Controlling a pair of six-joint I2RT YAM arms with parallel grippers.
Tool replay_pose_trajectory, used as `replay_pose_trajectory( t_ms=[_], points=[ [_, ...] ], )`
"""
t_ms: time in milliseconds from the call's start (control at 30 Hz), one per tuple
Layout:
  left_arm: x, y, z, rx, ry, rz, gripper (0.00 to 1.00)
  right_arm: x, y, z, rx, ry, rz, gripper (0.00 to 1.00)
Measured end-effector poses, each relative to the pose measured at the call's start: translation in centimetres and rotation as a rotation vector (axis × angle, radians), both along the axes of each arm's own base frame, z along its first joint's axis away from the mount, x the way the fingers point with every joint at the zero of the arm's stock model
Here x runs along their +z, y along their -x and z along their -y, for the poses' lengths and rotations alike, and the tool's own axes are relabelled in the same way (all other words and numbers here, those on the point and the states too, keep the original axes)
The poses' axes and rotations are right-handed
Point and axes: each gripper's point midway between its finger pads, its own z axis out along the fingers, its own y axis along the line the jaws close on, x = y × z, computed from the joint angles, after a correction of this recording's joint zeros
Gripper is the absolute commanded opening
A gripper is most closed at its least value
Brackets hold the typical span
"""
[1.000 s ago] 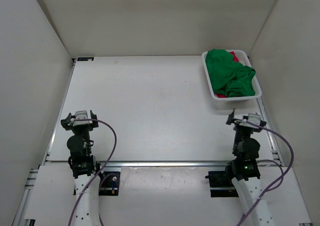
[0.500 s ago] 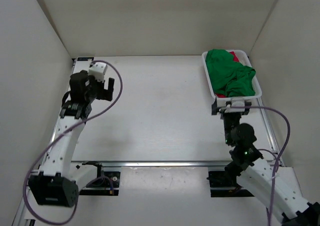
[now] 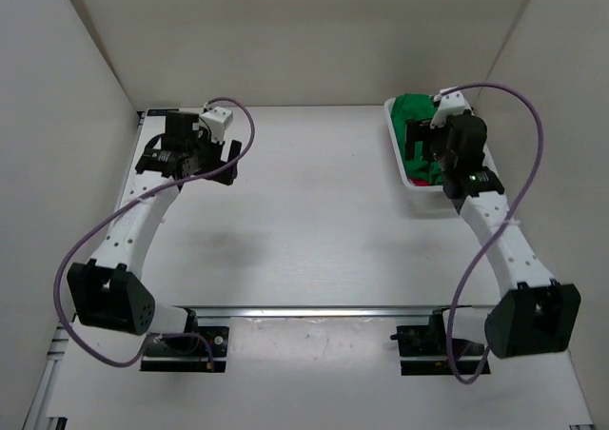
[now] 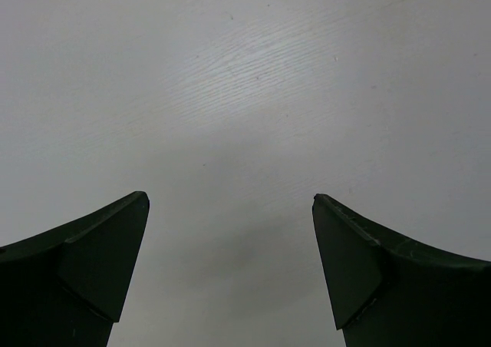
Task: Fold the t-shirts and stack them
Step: Grab crumpled tshirt from bin with the right arm
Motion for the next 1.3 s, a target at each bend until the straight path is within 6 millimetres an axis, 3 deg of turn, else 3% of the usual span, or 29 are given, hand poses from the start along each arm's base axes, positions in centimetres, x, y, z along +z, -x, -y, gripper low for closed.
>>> replay_pose_trajectory(
  t_ms=[167,233,333,400,500,667,733,900,1000,1100,1167,1300],
  points=[
    [-1.8,-2.0,0.3,-0.007,0.043,-0.118,0.99,-9.2,-0.9,-0.9,-0.040,0.031,-0.366,0.99],
    [-3.4,-2.0,0.8,-0.028,0.035,-0.179,0.99,-10.8,-0.8,-0.3,-0.121,0.157,-0.409,0.99],
    [-5.4,-1.2,2.8,-0.093,0.018,-0.260,0.99,-11.4,-0.3,-1.5,-0.162,0.436,-0.353,0.99],
    [-6.1,-0.9,3.8,-0.124,0.018,-0.291,0.99,-12.4,0.6,-3.0,-0.127,0.531,-0.376,1.00],
    [-6.4,-0.9,4.3,-0.135,0.038,-0.313,0.99,-12.0,-0.7,-2.4,-0.145,0.444,-0.452,0.99],
    [-6.4,-1.3,3.5,-0.112,0.046,-0.308,0.99,-7.3,-4.1,1.6,-0.243,0.192,-0.408,0.99],
    [-6.3,-1.4,3.5,-0.111,0.050,-0.303,0.99,-7.0,-4.3,1.2,-0.219,0.133,-0.408,0.99],
    [-6.4,-1.9,3.5,-0.109,0.058,-0.288,0.99,-9.9,-4.4,-2.3,-0.123,0.106,-0.483,0.95],
    [-6.9,-1.8,3.3,-0.099,0.064,-0.295,0.99,-13.3,-4.7,-3.6,-0.091,0.111,-0.560,0.78],
    [-7.2,-1.7,2.9,-0.090,0.069,-0.306,0.98,-16.7,-4.7,-3.0,-0.117,0.103,-0.638,0.74],
    [-7.2,-1.7,2.7,-0.084,0.074,-0.306,0.99,-18.4,-4.6,-2.2,-0.146,0.106,-0.682,0.65],
    [-7.3,-1.9,2.1,-0.068,0.085,-0.308,0.99,-19.7,-4.5,-1.7,-0.173,0.099,-0.714,0.43]
  ],
)
